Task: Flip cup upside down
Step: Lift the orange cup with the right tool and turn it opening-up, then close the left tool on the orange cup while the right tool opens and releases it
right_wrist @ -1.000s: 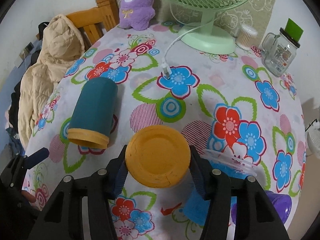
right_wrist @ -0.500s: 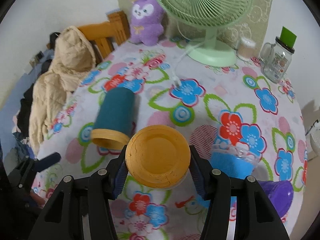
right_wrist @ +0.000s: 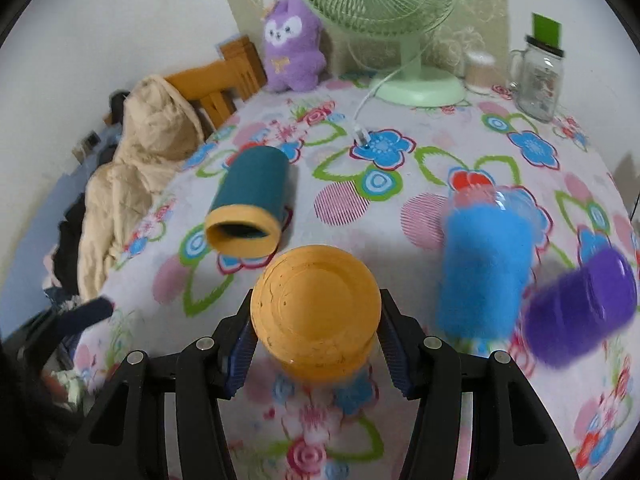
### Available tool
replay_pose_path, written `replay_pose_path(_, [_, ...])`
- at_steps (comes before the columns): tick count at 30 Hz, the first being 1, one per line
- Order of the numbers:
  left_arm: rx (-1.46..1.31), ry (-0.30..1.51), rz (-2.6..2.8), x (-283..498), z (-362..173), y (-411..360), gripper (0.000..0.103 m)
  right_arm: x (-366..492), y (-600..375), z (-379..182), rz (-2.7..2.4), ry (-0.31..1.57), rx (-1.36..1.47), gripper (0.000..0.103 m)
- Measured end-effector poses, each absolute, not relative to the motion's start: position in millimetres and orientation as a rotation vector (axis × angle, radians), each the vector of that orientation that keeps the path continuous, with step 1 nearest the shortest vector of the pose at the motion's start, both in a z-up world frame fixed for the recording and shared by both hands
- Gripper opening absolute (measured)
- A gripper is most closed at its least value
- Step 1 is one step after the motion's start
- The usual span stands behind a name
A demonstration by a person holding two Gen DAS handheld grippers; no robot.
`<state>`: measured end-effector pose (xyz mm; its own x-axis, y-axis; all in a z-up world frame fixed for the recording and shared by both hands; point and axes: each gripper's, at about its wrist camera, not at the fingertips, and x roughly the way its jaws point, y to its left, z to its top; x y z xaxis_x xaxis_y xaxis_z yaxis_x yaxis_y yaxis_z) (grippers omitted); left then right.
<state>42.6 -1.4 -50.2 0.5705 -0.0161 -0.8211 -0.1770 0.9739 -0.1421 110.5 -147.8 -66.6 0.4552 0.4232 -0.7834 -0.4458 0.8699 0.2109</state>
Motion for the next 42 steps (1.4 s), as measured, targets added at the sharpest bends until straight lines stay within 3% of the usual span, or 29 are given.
replay_pose_path(11, [-0.21, 0.961, 0.068, 33, -48, -13, 0.103, 57, -199, -83, 0.432, 1.0, 0.002, 0.056])
replay_pose_path(21, [-0.19, 0.938, 0.062, 21, -36, -29, 0.103, 53, -189, -71, 0.493, 0.963, 0.054, 0.056])
replay_pose_path(32, [-0.181, 0.928, 0.077, 12, -30, -33, 0.103, 42, -197, -73, 0.511, 1.042, 0.115, 0.072])
replay_pose_path(42, [-0.156, 0.922, 0.043, 13, -25, -58, 0.103, 26, -222, -50, 0.477, 0.961, 0.081, 0.074])
